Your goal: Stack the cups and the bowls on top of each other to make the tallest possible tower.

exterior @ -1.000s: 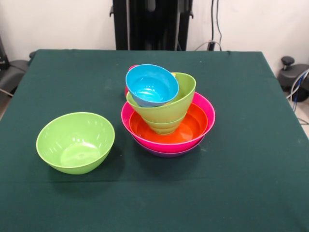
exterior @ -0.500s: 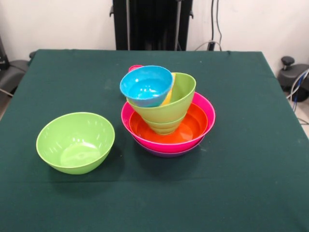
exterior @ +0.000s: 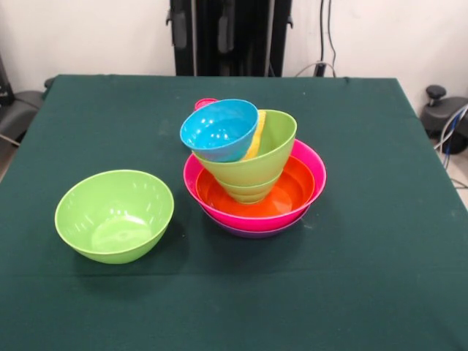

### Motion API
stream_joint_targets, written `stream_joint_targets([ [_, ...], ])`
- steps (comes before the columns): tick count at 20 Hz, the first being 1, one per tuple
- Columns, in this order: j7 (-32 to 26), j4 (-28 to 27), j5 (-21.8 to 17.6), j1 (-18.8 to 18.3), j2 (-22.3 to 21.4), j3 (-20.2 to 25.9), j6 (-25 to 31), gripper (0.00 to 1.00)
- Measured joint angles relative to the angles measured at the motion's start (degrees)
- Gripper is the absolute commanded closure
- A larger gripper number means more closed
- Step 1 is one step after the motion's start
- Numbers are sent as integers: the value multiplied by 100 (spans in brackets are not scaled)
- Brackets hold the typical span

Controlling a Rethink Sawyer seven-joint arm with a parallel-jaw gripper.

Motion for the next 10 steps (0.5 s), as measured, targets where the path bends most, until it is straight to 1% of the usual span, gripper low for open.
stream_joint_targets([
  [4, 0, 179, -409, -31, 256, -102, -568, 0],
  [5, 0, 194, -448, -31, 283, -111, -613, 0],
  [7, 0, 293, -648, -30, 462, -163, -843, 0],
  [10, 0, 366, -837, -21, 657, -227, -1002, 0],
])
